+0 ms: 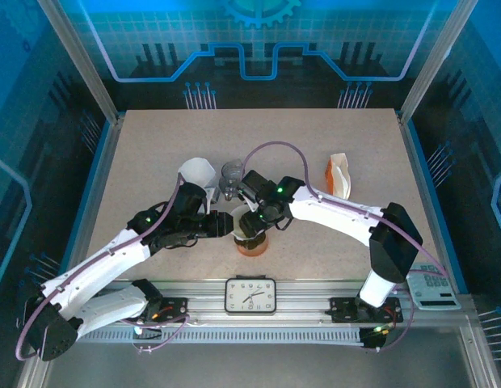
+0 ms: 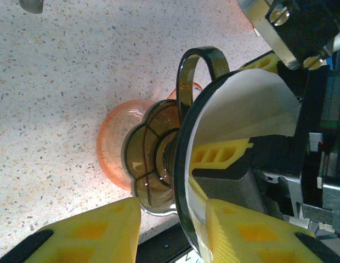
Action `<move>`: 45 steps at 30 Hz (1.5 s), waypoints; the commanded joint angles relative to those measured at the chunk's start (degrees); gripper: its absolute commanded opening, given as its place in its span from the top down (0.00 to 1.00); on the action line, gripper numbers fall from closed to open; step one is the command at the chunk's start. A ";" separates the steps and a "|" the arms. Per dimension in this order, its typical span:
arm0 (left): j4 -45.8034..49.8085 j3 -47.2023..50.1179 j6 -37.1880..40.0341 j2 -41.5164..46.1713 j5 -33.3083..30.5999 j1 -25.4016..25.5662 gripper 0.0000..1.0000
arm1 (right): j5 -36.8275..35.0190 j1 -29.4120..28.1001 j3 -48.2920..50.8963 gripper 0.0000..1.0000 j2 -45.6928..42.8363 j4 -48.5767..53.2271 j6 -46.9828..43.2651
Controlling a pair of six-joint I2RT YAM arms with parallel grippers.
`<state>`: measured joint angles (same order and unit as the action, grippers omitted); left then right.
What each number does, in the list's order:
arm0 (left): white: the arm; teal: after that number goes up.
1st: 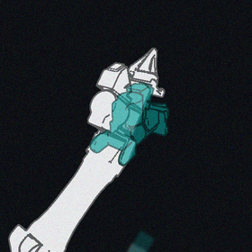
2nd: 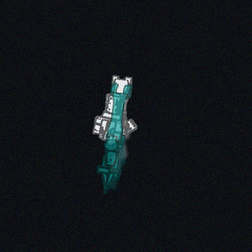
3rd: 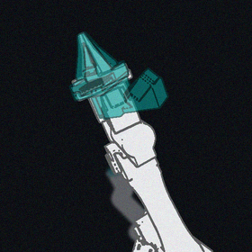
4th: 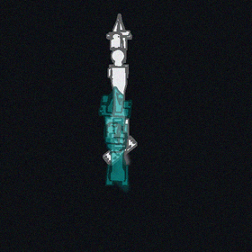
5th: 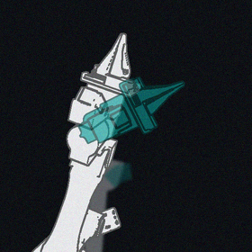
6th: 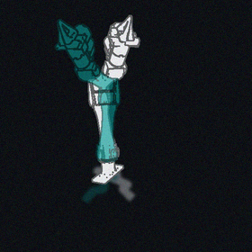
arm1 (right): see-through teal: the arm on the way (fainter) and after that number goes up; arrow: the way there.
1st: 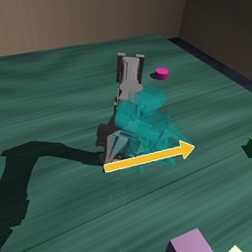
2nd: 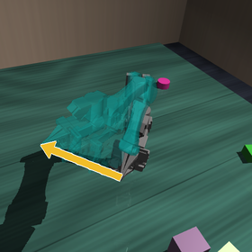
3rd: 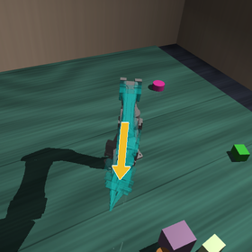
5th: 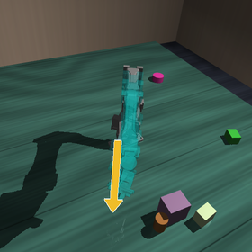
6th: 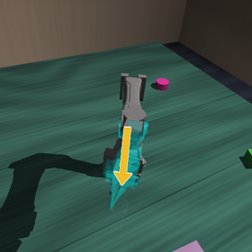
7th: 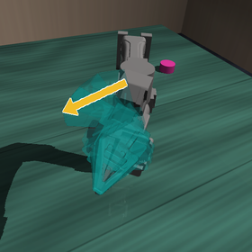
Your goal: Place the coffee filter in the dripper
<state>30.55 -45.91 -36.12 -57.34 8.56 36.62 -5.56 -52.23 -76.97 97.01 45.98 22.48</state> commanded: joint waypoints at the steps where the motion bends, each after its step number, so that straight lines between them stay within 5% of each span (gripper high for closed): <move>1: -0.82 0.27 -1.38 0.36 1.61 -0.41 0.62 | -0.77 -0.95 1.63 0.35 1.25 -0.78 -0.12; 7: -3.13 -0.01 -3.20 4.04 2.84 -1.88 0.46 | -0.99 -0.99 1.87 0.35 1.00 -1.01 0.20; 14: -2.79 -0.49 -1.88 1.25 5.98 -2.38 0.46 | -1.07 -1.03 1.59 0.35 1.14 -0.80 0.21; 26: -0.59 0.47 -1.24 0.04 9.08 -2.42 0.67 | -1.10 -1.02 1.25 0.35 1.59 -0.54 0.11; 33: 0.79 1.06 -1.06 -0.14 9.83 -2.41 0.88 | -0.99 -1.03 0.99 0.35 1.86 -0.44 0.22; 41: 1.10 0.71 -1.39 0.21 9.60 -2.42 0.61 | -1.24 -1.03 0.70 0.35 1.86 -0.10 0.36; 45: 1.42 0.71 -1.17 0.11 10.00 -2.43 0.62 | -1.24 -1.02 0.56 0.36 1.97 -0.01 0.43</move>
<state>30.55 -45.45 -37.54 -57.43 16.82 34.24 -5.58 -52.56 -76.82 97.01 45.80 22.52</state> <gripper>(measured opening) 0.393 0.645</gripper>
